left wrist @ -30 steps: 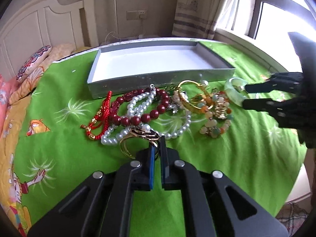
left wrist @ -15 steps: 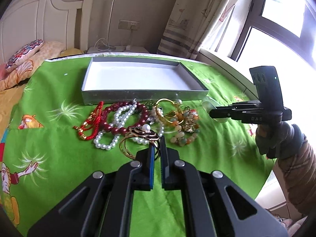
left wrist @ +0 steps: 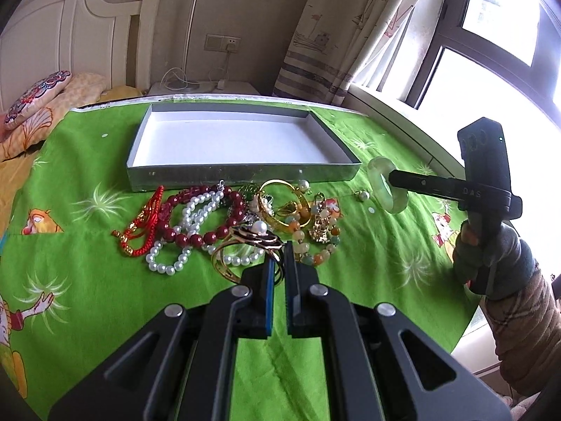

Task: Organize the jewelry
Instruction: 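Carry the jade bangle into the box with the right gripper while the left drops the ring there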

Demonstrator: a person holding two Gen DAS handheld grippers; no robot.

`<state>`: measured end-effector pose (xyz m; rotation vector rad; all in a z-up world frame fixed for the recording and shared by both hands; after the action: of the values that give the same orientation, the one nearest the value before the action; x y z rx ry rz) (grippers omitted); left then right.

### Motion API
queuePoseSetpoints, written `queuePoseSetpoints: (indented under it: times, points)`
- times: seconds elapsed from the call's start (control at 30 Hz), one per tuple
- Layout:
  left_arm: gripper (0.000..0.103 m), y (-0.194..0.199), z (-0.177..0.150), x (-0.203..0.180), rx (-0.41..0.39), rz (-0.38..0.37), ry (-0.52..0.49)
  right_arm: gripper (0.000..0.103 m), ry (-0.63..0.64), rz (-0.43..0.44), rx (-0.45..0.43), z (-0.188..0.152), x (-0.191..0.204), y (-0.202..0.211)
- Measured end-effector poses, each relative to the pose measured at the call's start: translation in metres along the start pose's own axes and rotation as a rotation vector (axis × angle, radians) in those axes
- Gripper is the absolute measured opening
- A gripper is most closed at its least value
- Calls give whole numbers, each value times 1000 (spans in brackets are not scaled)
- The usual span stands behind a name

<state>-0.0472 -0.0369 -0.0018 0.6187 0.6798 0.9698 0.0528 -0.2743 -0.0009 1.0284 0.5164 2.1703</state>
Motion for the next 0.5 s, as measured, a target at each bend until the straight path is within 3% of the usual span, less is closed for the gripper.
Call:
queuePoseSetpoints:
  times: [0.2,0.5]
  points:
    - [4,1,7,-3,-6,6,-14,14,-12,24,-67,2,-1,16]
    - [4,0,31,-3,-26,25,-34,14,32,-6,-81,20,13,17]
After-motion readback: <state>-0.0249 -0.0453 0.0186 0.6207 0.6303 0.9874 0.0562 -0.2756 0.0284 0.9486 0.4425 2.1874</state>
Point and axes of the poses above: each gripper's, at about its wrist camera, not at the fingertips, and y roughly against the way its jaws point, x to its left, z to its top, the point moved 7 cm from there along -y, roughly the way its jaws point, and after that the axes turned 6 degrees about x, right-handed, at the moved point
